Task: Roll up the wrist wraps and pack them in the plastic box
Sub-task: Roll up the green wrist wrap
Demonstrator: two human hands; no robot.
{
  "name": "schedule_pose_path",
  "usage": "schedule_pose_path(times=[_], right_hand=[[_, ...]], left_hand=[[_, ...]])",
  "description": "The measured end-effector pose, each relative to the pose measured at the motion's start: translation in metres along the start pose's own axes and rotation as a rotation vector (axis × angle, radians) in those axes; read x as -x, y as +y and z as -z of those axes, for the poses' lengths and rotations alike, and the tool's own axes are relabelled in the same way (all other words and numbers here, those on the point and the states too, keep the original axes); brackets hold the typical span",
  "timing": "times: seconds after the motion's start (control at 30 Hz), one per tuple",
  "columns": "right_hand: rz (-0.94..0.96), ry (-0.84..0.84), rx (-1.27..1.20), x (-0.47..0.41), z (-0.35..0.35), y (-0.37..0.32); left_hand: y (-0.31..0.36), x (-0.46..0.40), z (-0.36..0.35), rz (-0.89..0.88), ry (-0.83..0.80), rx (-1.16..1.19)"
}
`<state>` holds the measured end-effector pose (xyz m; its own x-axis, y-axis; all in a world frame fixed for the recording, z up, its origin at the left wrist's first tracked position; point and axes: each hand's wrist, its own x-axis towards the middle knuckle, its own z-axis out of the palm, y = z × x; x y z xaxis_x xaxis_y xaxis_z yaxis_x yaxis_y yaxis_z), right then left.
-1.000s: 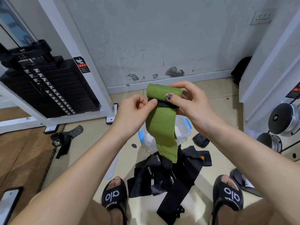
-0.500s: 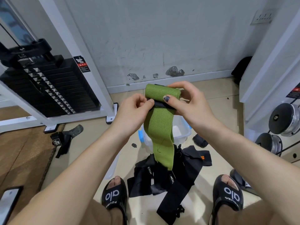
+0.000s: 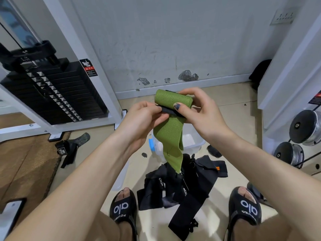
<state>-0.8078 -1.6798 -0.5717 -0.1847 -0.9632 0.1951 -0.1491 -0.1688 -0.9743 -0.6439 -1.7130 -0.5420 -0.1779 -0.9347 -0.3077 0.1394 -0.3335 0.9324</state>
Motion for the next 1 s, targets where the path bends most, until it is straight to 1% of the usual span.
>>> schedule_pose_path(times=[0.1, 0.3, 0.43, 0.53, 0.67, 0.83, 0.9, 1.0], right_hand=[[-0.045, -0.010, -0.106, -0.001, 0.003, -0.004], [-0.064, -0.033, -0.130, 0.002, 0.000, 0.001], [-0.077, -0.025, -0.172, 0.002, 0.000, -0.001], [-0.073, -0.029, -0.159, 0.001, -0.001, 0.001], [-0.029, -0.023, -0.096, 0.003, -0.003, 0.004], [-0.008, -0.030, -0.061, 0.007, -0.004, 0.004], [-0.033, -0.032, -0.082, 0.007, -0.003, 0.003], [-0.067, -0.042, -0.135, 0.006, -0.003, 0.000]], left_hand=[[0.004, -0.001, 0.004, -0.042, -0.013, -0.086], [0.000, 0.002, 0.004, -0.099, -0.047, -0.280], [-0.002, 0.002, 0.004, -0.163, 0.013, -0.261], [-0.003, 0.000, 0.005, -0.187, 0.031, -0.249], [-0.001, 0.002, 0.005, -0.153, 0.021, -0.133], [-0.001, 0.004, 0.003, -0.151, -0.016, -0.140], [0.000, 0.001, 0.006, -0.169, -0.019, -0.236], [0.000, -0.004, 0.013, -0.284, 0.069, -0.601]])
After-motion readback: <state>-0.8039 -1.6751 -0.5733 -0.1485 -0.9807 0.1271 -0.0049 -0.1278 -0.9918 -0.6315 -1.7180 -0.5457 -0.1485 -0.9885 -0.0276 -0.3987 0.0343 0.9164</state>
